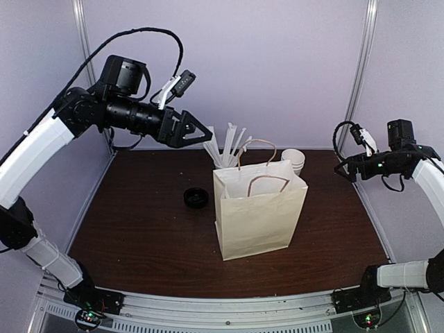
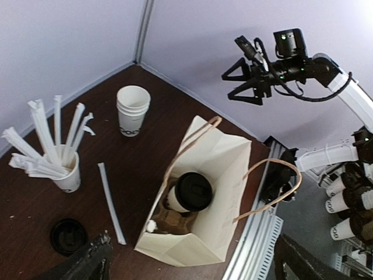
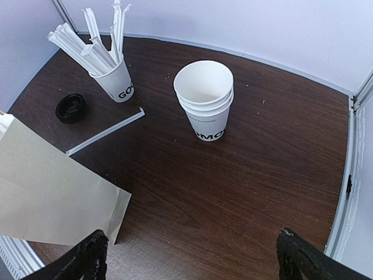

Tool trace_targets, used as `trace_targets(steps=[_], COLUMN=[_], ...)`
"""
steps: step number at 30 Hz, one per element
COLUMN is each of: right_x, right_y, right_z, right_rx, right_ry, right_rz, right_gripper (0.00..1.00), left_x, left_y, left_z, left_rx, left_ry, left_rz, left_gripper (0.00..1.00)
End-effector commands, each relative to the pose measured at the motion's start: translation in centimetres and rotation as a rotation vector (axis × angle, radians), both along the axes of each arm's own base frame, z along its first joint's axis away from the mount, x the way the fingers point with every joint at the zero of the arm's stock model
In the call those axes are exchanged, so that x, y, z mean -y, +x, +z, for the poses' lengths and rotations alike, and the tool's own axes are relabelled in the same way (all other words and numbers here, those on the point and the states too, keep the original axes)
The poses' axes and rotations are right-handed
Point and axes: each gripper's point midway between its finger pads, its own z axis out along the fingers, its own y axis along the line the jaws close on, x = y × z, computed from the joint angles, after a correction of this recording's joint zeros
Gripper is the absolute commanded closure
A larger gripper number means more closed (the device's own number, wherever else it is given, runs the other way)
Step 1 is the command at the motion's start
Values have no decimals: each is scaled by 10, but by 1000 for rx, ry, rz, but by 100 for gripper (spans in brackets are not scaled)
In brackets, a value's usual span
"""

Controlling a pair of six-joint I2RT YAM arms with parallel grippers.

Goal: Pack the takeout coffee

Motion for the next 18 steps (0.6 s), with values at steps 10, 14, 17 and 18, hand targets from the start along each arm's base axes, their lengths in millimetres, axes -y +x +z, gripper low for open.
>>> trace_targets(steps=[10, 14, 17, 18], right_x=[42, 48, 43, 44], right_y=[2, -11, -15, -14], right_z=[102, 132, 135, 132], right_rx=[170, 303, 322, 311], right_ry=[-55, -59, -48, -49], right_rz=[-291, -345, -322, -326], right_gripper=[0, 0, 0, 0], left_x=[-172, -212, -224, -223], left_y=[69, 81, 85, 85], left_z=[-49, -73, -87, -89], left_rx=[329, 280, 255, 252], left_ry=[357, 416, 448, 445], left_rz=[656, 786, 841, 842], left_gripper=[2, 2, 2, 2])
